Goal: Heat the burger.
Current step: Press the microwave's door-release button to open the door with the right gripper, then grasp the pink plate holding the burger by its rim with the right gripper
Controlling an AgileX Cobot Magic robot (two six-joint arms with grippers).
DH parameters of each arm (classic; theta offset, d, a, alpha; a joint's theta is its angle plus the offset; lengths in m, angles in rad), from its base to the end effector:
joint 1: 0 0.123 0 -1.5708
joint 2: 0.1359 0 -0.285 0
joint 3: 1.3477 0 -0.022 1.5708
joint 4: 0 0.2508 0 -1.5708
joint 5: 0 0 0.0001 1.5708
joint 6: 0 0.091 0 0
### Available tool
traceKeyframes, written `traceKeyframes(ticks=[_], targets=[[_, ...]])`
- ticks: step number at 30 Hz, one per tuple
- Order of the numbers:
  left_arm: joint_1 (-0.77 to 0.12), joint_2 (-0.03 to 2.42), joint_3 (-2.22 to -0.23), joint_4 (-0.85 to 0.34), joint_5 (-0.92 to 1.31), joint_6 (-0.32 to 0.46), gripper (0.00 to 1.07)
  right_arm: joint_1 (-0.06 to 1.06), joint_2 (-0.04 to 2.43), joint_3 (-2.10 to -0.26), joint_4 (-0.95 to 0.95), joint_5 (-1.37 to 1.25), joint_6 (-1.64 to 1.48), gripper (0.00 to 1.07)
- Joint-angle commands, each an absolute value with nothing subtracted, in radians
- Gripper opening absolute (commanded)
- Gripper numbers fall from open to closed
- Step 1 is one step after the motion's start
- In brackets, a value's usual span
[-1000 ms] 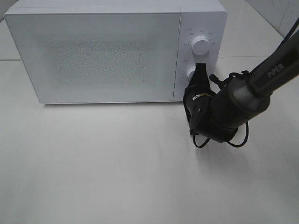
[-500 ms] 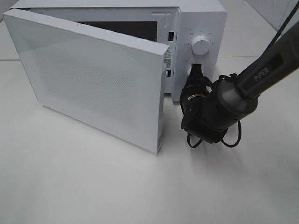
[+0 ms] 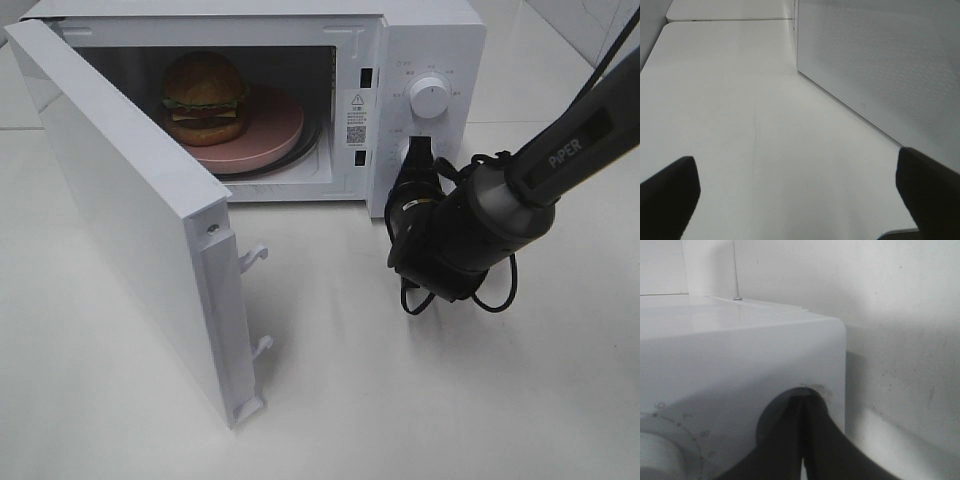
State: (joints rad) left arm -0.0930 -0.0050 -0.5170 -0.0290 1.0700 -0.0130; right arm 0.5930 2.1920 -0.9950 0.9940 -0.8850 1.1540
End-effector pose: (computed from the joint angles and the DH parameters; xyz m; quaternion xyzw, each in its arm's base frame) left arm -0.0082 -0.0016 0.2812 0.0348 0.8491 -0.0424 0.5254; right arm 0.3539 0.1674 0.0807 0.6382 0.5315 0.3556 0.4288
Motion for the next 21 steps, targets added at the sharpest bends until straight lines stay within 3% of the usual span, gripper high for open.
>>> traceKeyframes(ticks=[1,21], targets=[[-0.091,-0.01,-0.517,-0.032,1.071,-0.01,1.0,0.562,2.157,-1.02,0.91,-0.994,1.143,0.0],[-0.091,-0.01,-0.517,-0.032,1.071,-0.01,1.0,0.573,1.993,-0.825,0.912,-0.69,1.076,0.0]])
